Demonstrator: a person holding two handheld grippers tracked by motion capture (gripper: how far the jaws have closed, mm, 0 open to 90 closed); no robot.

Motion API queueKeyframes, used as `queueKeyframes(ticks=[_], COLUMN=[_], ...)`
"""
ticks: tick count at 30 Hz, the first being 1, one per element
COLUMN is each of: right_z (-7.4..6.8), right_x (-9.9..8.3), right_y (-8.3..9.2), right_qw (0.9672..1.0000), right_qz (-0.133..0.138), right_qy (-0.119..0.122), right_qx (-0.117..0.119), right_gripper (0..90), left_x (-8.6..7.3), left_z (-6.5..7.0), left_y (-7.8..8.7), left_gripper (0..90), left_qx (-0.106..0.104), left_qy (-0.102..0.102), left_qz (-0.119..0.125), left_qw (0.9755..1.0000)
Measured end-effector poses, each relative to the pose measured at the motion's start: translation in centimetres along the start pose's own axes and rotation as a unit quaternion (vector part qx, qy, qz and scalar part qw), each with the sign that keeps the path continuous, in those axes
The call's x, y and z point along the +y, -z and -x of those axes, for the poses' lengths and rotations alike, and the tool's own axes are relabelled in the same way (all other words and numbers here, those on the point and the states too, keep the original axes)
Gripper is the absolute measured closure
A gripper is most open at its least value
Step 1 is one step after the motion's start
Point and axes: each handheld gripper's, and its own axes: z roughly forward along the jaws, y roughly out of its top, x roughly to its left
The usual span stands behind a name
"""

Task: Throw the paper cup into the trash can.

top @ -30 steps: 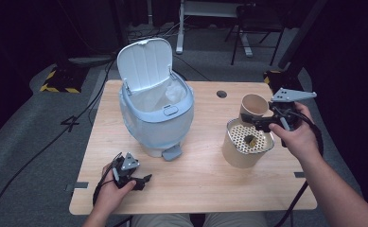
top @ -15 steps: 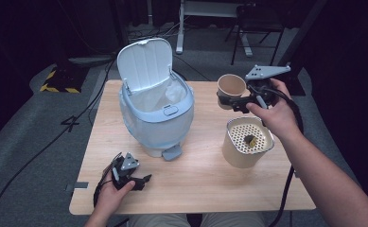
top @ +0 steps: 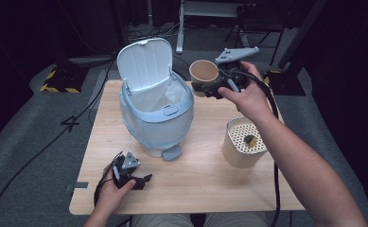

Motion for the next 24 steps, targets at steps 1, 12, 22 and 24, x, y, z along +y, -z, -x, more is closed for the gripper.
queueKeyframes(ticks=[1, 12, 22, 24], right_z=[-0.4, -2.2, -2.9, -3.1], right_x=[0.7, 2.2, 2.4, 2.3], right_y=[-0.8, -4.9, -7.6, -8.4], right_qw=[0.9999, 0.9996, 0.9995, 0.9995], right_qz=[0.005, 0.010, 0.012, 0.006], right_qy=[0.006, 0.000, 0.002, 0.000], right_qx=[0.007, 0.027, 0.027, 0.031], right_gripper=[28.0, 27.8, 27.2, 27.3], left_x=[0.0, 0.0, 0.0, 0.0], left_z=[0.0, 0.0, 0.0, 0.0], left_y=[0.0, 0.0, 0.0, 0.0], left_gripper=[17.9, 17.9, 17.9, 17.9], left_qx=[0.000, 0.001, 0.000, 0.000], left_qy=[-0.002, -0.003, -0.002, -0.002], left_qz=[-0.002, -0.001, -0.003, -0.003], left_qw=[1.0000, 1.0000, 1.0000, 1.0000])
